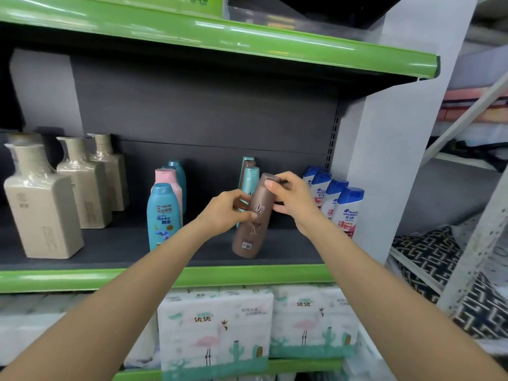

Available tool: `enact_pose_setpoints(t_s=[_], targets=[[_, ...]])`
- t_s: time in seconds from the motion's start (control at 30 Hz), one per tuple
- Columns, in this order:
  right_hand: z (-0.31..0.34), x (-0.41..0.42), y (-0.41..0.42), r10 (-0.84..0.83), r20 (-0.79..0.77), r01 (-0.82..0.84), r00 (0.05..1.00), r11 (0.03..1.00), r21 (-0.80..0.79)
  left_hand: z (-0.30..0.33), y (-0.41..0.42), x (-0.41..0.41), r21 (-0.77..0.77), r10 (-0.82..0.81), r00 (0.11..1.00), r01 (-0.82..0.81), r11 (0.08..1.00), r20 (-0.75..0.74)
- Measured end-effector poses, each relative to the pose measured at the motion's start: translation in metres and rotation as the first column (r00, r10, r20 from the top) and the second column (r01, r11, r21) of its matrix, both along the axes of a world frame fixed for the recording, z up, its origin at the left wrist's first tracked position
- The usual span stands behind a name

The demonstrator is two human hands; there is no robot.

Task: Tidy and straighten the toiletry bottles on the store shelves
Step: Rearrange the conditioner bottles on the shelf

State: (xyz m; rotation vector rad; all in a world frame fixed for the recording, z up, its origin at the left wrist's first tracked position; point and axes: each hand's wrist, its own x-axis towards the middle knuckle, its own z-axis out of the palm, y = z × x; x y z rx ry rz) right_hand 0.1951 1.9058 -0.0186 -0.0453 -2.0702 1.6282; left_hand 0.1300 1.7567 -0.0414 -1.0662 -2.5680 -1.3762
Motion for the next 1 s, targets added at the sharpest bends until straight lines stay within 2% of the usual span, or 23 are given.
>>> enact_pose_setpoints(t_s=[0.1,0.2,0.37,0.5,0.63,0.73,0.8,0.93,1.0], targets=[[0.002,0.005,0.005,-0.037,-0.021,0.034,0.999,0.99,-0.133,-0.005,-0.005,0.002,-0.014,-0.025,0.999,0.025,1.0,0.02],[0.003,0.012,0.009,0.002,-0.059,-0.02,0.998,0.956,-0.293,-0.013,-0.011,0.007,-0.077,-0.004,1.0,0.004,0.997,-0.006],[-0.001,0.018,0.019,0.039,-0.093,-0.086,0.995,0.808,-0.583,-0.017,-0.027,0.019,-0.098,0.049,0.988,-0.064,0.993,-0.145],[-0.009,0.019,0.017,0.047,-0.075,-0.085,0.996,0.738,-0.67,-0.014,-0.033,0.023,-0.022,0.121,0.964,-0.13,0.991,-0.237],[-0.016,0.019,0.011,0.069,0.054,-0.018,0.996,0.763,-0.646,-0.018,-0.039,0.022,0.034,0.174,0.922,-0.173,0.984,-0.346],[-0.021,0.018,0.009,0.067,0.051,-0.012,0.996,0.715,-0.699,-0.02,-0.043,0.022,0.052,0.183,0.908,-0.177,0.983,-0.377],[-0.022,0.018,0.009,0.052,0.006,-0.03,0.999,0.676,-0.736,-0.021,-0.047,0.023,0.094,0.181,0.925,-0.158,0.983,-0.333],[-0.025,0.02,0.008,0.029,-0.07,-0.073,0.997,0.63,-0.773,-0.025,-0.052,0.022,0.153,0.172,0.975,-0.15,0.977,-0.138],[-0.027,0.021,0.007,0.035,-0.088,-0.091,0.996,0.607,-0.789,-0.025,-0.053,0.022,0.208,0.131,0.991,-0.137,0.969,0.042]])
